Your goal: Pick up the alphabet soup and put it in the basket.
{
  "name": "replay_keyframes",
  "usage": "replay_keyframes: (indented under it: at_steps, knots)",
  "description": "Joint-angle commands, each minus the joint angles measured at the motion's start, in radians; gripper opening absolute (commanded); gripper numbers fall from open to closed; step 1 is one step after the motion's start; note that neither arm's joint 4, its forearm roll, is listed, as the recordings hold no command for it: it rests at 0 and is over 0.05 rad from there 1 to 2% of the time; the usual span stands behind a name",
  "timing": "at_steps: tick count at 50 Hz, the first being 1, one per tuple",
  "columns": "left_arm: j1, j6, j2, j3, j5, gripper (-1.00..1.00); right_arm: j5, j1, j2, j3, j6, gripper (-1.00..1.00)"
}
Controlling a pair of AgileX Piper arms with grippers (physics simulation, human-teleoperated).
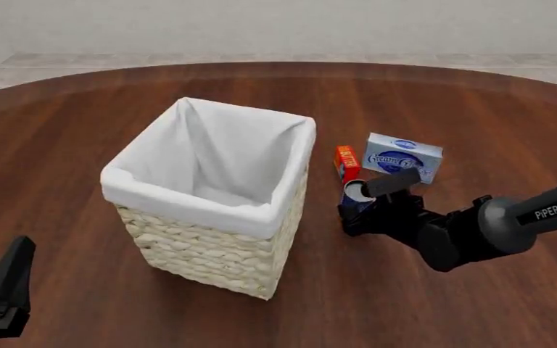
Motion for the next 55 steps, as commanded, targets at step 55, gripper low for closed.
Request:
replay_keyframes:
  at_steps: [55]
  knots:
    - [0.0, 0.0, 0.0, 0.0, 0.0, 1.0, 0.146, 0.008, -0.36, -0.001, -0.053, -1.0]
